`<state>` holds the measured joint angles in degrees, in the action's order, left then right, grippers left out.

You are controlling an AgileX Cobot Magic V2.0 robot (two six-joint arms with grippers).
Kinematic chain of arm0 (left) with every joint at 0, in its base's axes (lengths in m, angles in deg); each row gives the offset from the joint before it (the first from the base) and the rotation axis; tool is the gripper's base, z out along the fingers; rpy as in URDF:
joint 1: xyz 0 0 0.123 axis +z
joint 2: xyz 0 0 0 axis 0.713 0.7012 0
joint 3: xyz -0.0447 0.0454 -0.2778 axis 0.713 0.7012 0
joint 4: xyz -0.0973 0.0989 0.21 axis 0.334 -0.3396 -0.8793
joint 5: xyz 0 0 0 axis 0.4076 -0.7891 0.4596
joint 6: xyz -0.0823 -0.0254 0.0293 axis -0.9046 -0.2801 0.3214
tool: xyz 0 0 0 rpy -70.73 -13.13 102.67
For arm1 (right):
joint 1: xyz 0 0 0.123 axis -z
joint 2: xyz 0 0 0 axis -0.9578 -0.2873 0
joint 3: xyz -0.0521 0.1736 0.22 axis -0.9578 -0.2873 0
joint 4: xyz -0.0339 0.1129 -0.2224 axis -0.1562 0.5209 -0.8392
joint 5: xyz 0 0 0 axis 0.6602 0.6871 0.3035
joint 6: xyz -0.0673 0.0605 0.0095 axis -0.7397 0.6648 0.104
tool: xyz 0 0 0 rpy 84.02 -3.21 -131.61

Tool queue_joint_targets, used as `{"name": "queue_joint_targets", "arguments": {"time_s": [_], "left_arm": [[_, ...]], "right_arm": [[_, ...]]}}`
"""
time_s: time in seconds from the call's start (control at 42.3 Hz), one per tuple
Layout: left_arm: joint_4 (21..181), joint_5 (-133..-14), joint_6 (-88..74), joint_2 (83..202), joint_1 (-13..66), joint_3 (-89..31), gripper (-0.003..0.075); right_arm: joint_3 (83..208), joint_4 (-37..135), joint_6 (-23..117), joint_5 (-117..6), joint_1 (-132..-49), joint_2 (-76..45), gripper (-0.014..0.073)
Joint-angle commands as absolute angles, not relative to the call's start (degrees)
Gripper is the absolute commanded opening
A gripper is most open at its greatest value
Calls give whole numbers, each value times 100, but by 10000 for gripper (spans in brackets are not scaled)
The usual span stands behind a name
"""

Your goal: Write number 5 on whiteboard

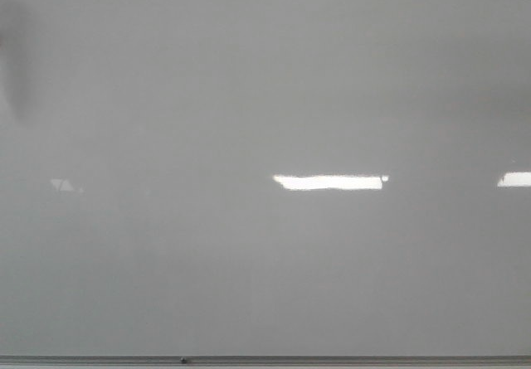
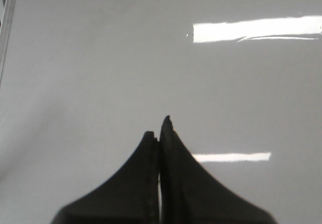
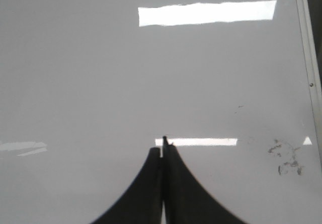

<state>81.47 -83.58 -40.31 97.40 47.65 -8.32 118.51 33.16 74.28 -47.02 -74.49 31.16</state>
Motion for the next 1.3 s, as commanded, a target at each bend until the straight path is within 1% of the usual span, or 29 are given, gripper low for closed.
{"name": "queue_joint_targets", "arguments": {"time_s": [0.0,0.118,0.449,0.851,0.922,0.993,1.04,1.064,1.088,1.111,1.182,1.23,1.277], "left_arm": [[8204,-8471,-4044,10292,4778,-1380,-20],[8204,-8619,-4044,10674,4778,-1483,-20],[8204,-8647,-4044,11462,4778,-1206,-20],[8204,-8628,-4044,12028,4778,-1172,-20],[8204,-8669,-4044,12091,4778,-1172,-20],[8204,-8682,-4044,12166,4778,-1172,-20],[8204,-8682,-4034,12208,4778,-1172,-13],[8204,-8691,-4009,12231,4778,-1172,1],[8204,-8695,-3969,12243,4778,-1172,11],[8204,-8705,-3954,12255,4778,-1172,32],[8204,-8751,-3926,12308,4778,-1172,132],[8204,-8791,-3926,12334,4778,-1172,208],[8204,-8802,-3926,12375,4778,-1172,276]], "right_arm": [[12306,3264,7399,-4880,-7421,2601,-69],[12391,3264,7399,-4825,-7421,2253,-69],[12391,3264,7399,-4323,-7421,1423,-69],[12391,3253,7382,-4085,-7421,424,-67],[12391,3253,7356,-4085,-7421,323,-52],[12391,3253,7277,-4085,-7421,267,15],[12391,3253,7225,-4085,-7421,262,88],[12391,3253,7206,-4085,-7421,262,150],[12391,3253,7185,-4085,-7421,262,183],[12391,3253,7177,-4085,-7421,262,236],[12391,3253,7163,-4083,-7421,262,416],[12391,3253,7163,-4078,-7421,262,506],[12391,3253,7163,-4071,-7421,262,570]]}}
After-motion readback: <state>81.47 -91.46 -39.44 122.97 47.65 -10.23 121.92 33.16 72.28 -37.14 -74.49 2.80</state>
